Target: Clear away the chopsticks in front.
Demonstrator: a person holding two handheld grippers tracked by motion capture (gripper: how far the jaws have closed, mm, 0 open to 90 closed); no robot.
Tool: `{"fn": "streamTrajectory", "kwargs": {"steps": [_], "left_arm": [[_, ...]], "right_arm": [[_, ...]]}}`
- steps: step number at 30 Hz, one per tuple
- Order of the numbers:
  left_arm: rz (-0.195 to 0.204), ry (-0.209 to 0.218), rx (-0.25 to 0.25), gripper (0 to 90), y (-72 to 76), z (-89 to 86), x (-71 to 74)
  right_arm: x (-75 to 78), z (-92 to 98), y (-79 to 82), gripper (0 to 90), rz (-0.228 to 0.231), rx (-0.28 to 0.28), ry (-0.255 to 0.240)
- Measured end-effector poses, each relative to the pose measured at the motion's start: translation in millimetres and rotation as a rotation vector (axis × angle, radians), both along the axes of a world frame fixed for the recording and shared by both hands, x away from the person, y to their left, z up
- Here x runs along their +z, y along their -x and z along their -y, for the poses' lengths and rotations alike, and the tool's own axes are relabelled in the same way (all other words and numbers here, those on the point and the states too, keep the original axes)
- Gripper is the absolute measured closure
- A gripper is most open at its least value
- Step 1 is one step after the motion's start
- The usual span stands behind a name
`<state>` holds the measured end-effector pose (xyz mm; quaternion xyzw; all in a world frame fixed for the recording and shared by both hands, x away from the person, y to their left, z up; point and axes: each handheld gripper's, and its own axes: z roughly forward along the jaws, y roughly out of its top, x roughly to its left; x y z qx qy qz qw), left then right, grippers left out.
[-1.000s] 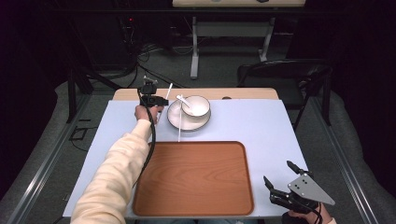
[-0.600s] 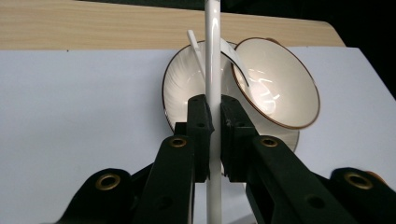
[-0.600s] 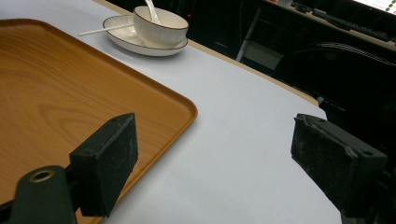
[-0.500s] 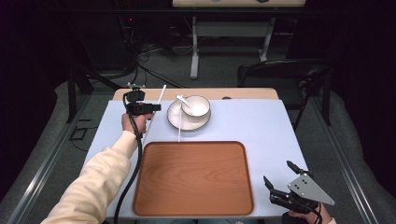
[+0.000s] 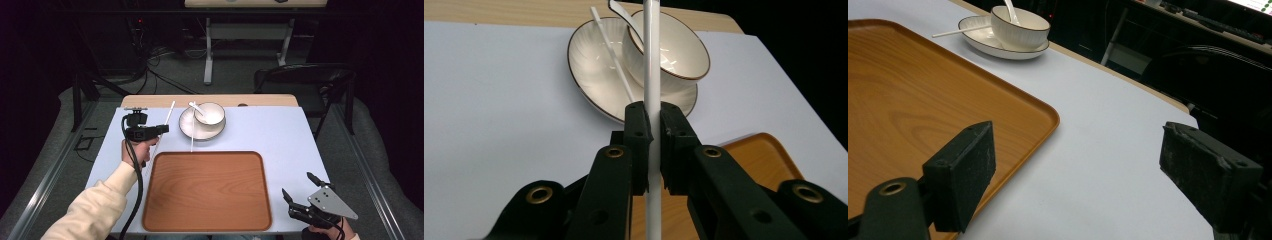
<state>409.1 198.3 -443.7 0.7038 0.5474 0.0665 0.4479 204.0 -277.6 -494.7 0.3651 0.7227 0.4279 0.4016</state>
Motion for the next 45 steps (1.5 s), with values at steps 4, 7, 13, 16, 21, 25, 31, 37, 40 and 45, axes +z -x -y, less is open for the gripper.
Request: {"fn": "streamTrajectory", "kwargs": {"steps": [4,7,13,16,21,25,31,37,40,45], "left_arm": [[0.006,0.015,-0.001,83.8,13.3,0.1,-3.7],[0.0,0.013,-0.002,83.7,23.7,1.6,-10.4],[-0.024,0.018,0.0,83.7,41.5,4.2,-27.7],[-0.032,0.015,0.014,83.7,50.0,3.4,-35.3],[-0.063,0.026,0.06,83.7,64.9,-3.4,-50.6],[-0.092,0.023,0.089,83.7,75.1,-7.0,-64.2],[-0.137,0.009,0.124,83.6,82.0,-10.1,-81.2],[-0.188,-0.032,0.135,83.6,83.2,-7.4,-95.2],[-0.191,-0.062,0.139,83.6,83.1,-6.8,-96.1],[-0.204,-0.09,0.146,83.6,82.8,-5.5,-98.7]], "right_arm": [[0.1,0.1,0.1,14.3,-0.001,0.0,0.0],[0.0,-0.1,0.1,14.3,0.0,0.0,0.0],[0.0,0.0,0.1,14.3,0.0,-0.001,0.0],[0.1,0.1,0.4,14.3,0.002,-0.002,-0.002],[0.0,0.0,0.3,14.3,0.002,-0.002,-0.002],[0.1,0.0,0.1,14.3,0.0,-0.001,0.001],[0.1,0.1,0.3,14.3,0.002,-0.001,-0.002],[0.1,-0.1,0.2,14.3,0.001,-0.002,-0.002],[0.1,-0.1,0.2,14.3,0.0,-0.002,-0.001],[0.1,0.1,0.0,14.3,-0.001,0.0,0.0]]}}
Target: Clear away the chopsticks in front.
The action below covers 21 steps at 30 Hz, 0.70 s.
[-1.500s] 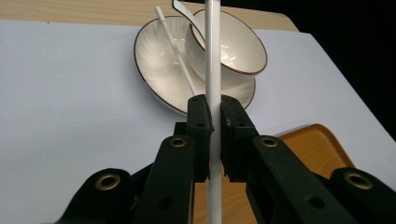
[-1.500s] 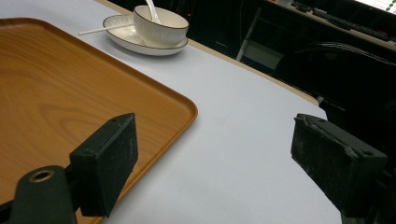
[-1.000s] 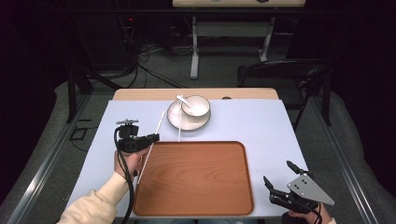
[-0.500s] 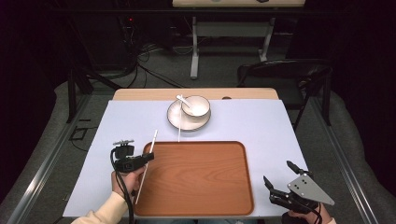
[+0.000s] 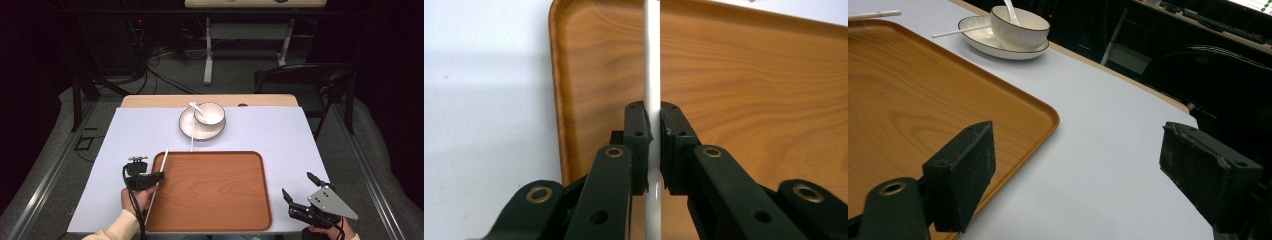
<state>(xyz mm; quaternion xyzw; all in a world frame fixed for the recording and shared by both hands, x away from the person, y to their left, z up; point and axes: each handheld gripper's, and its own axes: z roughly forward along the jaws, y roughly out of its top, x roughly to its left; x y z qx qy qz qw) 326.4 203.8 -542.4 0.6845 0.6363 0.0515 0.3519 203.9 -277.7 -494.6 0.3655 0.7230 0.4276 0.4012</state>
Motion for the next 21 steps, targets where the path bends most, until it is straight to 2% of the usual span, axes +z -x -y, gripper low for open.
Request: {"fn": "streamTrajectory", "kwargs": {"steps": [11,18,21], "left_arm": [[-0.02,-0.042,0.007,83.4,-1.0,0.6,-4.2],[-0.009,-0.061,-0.007,82.5,-0.9,2.4,-4.5],[-0.005,-0.064,-0.015,78.8,-0.5,3.3,-4.0]], "right_arm": [[0.0,0.0,0.2,14.3,0.003,-0.001,-0.002],[0.0,-0.1,0.3,14.3,0.003,-0.002,-0.001],[0.0,-0.1,0.3,14.3,0.004,-0.003,-0.002]]}}
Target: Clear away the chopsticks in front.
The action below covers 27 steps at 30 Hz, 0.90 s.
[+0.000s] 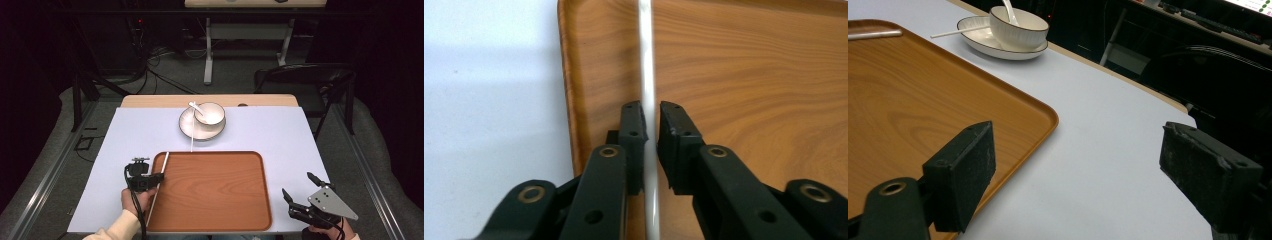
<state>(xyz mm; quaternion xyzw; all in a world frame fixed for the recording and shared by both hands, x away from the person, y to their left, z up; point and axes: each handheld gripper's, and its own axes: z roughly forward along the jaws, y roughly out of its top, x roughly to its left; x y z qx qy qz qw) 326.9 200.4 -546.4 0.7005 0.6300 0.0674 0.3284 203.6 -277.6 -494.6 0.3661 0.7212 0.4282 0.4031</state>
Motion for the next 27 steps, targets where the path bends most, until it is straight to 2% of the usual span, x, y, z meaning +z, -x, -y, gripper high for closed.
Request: {"fn": "streamTrajectory", "kwargs": {"steps": [3,7,9,11,12,15,19,22,23,25,27], "left_arm": [[0.003,-0.013,-0.016,77.0,0.2,1.2,0.4],[0.003,0.001,-0.033,73.1,-0.1,1.0,1.2],[0.007,0.011,-0.043,65.0,-0.5,1.4,3.6],[0.012,0.014,-0.043,50.9,-0.9,1.6,4.9],[0.011,0.018,-0.068,39.9,-4.2,1.1,8.9],[0.049,0.011,-0.084,30.1,-11.4,-1.1,20.7],[0.104,-0.005,-0.109,20.5,-26.4,-1.8,40.0],[0.12,-0.033,-0.15,14.6,-41.6,1.2,51.7],[0.12,-0.033,-0.15,12.4,-41.6,1.2,51.7],[0.13,-0.067,-0.153,6.9,-58.1,6.4,60.3],[0.135,-0.08,-0.157,3.9,-68.0,10.2,64.6]], "right_arm": [[0.0,-0.3,-0.1,14.3,-0.001,-0.001,0.003],[0.0,-0.2,-0.2,14.3,-0.002,-0.001,0.003],[0.0,-0.2,-0.1,14.3,-0.001,-0.001,0.003],[0.0,-0.1,-0.1,14.3,-0.001,-0.002,0.002],[0.0,-0.2,-0.2,14.3,-0.002,-0.003,0.002],[0.0,-0.4,-0.2,14.3,-0.002,-0.002,0.004],[0.0,-0.4,-0.5,14.3,-0.003,-0.001,0.005],[0.0,-0.3,-0.4,14.3,-0.003,-0.001,0.005],[0.0,-0.2,-0.5,14.3,-0.004,-0.002,0.003],[-0.1,-0.3,-0.6,14.3,-0.004,-0.001,0.005],[-0.1,-0.3,-0.5,14.3,-0.004,0.0,0.005]]}}
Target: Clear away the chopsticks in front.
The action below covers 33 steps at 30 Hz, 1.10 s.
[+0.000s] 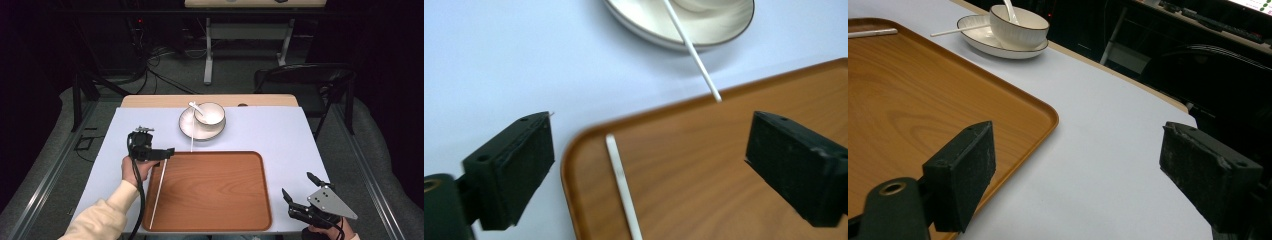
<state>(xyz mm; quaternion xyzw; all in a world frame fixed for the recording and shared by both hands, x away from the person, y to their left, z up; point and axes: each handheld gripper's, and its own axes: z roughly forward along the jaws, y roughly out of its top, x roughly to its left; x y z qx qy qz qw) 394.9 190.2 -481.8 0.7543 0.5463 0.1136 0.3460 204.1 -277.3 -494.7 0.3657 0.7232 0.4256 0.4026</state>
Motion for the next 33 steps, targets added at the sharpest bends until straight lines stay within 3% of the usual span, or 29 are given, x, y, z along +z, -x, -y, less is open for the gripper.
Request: {"fn": "streamTrajectory", "kwargs": {"steps": [6,7,8,11,13,17,18,19,24,28,30,33], "left_arm": [[0.013,-0.024,-0.015,2.3,-37.6,14.9,10.3],[0.013,-0.024,-0.015,2.0,-37.6,14.9,10.3],[0.006,-0.028,-0.023,1.7,-50.3,19.6,11.1],[-0.002,-0.034,-0.029,2.0,-62.6,25.7,10.0],[-0.026,-0.024,-0.032,9.7,-81.1,35.6,3.9],[-0.05,-0.01,-0.03,19.9,-94.5,44.6,-3.6],[-0.064,-0.01,-0.033,29.1,-99.6,48.8,-6.6],[-0.07,-0.021,-0.05,32.3,-105.3,54.8,-9.7],[-0.072,-0.024,-0.058,47.0,-118.0,68.5,-15.0],[-0.112,-0.023,-0.056,54.2,-126.9,75.1,-21.0],[-0.123,-0.043,-0.055,58.1,-129.5,76.7,-23.3],[-0.138,-0.028,-0.041,63.9,-131.2,76.2,-26.6]], "right_arm": [[-0.1,0.4,-0.3,14.3,0.0,-0.001,-0.002],[-0.1,0.4,-0.4,14.3,-0.001,-0.001,-0.002],[-0.1,0.3,-0.3,14.3,-0.001,0.0,-0.002],[-0.1,0.4,-0.1,14.3,0.0,0.0,-0.003],[-0.1,0.3,-0.3,14.3,0.0,0.001,-0.002],[0.0,0.7,-0.1,14.3,0.001,0.0,-0.005],[-0.1,0.8,-0.1,14.3,0.002,0.001,-0.005],[-0.1,0.8,-0.1,14.3,0.003,0.001,-0.005],[-0.1,1.2,0.0,14.3,0.003,0.0,-0.009],[-0.1,1.2,0.1,14.3,0.001,0.0,-0.011],[-0.1,1.2,0.0,14.3,0.001,0.0,-0.012],[-0.1,1.5,-0.1,14.3,0.001,0.0,-0.01]]}}
